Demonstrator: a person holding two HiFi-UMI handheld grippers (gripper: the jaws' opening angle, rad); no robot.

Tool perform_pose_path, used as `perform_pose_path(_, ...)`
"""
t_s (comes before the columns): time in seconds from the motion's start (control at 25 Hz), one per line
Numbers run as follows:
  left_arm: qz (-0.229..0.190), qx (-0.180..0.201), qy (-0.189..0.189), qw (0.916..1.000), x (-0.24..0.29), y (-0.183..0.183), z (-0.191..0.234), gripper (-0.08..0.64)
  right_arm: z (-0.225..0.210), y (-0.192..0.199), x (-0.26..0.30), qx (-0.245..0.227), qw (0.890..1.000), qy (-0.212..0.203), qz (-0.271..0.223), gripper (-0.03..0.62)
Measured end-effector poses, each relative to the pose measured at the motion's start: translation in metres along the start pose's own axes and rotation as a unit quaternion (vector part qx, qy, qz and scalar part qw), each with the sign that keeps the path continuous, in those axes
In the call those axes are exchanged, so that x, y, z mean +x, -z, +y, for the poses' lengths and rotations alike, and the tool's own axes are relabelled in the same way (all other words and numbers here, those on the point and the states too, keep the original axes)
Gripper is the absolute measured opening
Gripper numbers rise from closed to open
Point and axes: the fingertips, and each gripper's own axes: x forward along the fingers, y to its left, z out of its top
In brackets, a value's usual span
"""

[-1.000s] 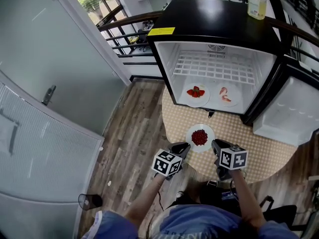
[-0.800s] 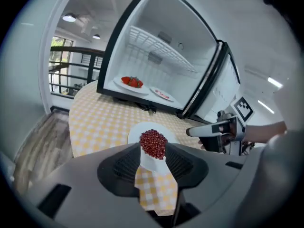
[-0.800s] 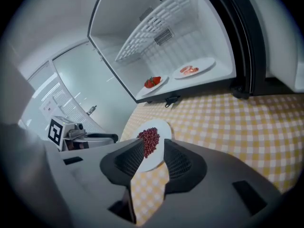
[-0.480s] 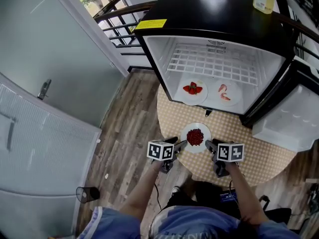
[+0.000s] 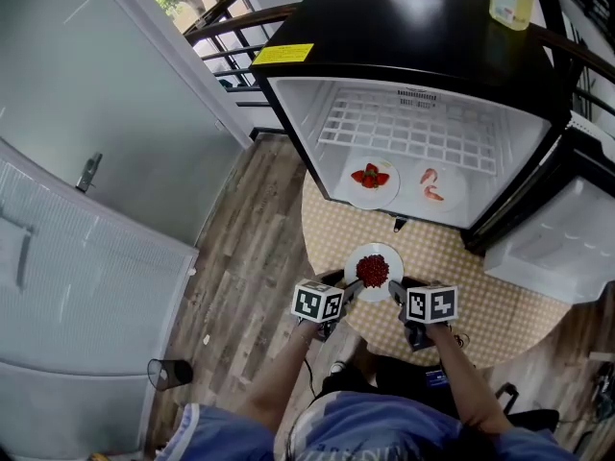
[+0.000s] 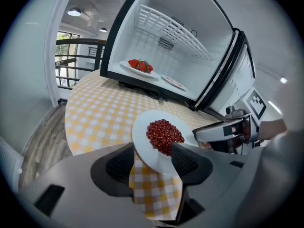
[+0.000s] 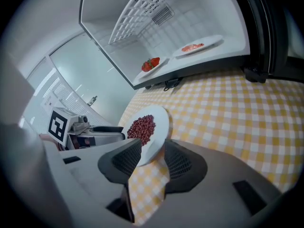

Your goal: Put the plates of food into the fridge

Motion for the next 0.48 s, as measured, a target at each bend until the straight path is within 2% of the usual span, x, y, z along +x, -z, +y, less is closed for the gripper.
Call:
perform_pose_path(0.12,0.005,0.009,-0.009,0.9999,0.004,0.002,0.001,0.238,-0.001,0.000,0.000,-0.003,1.000,0.002,0.000,0.161)
perform_pose_path(0.24,0.001,-0.002,-0.005,1.0000,0.004,0.001,-0.002,0.239,-0.004,0.000,-0.002,-0.001,1.000,0.016,-0.006,0.148)
perform_pose_path(0.48,-0.029,0.008,0.021,0.9993,-0.001,-0.017,-0.014,0.238,-0.011,-0.006,-0.017,0.061,0.997,0.027,-0.039,0.098)
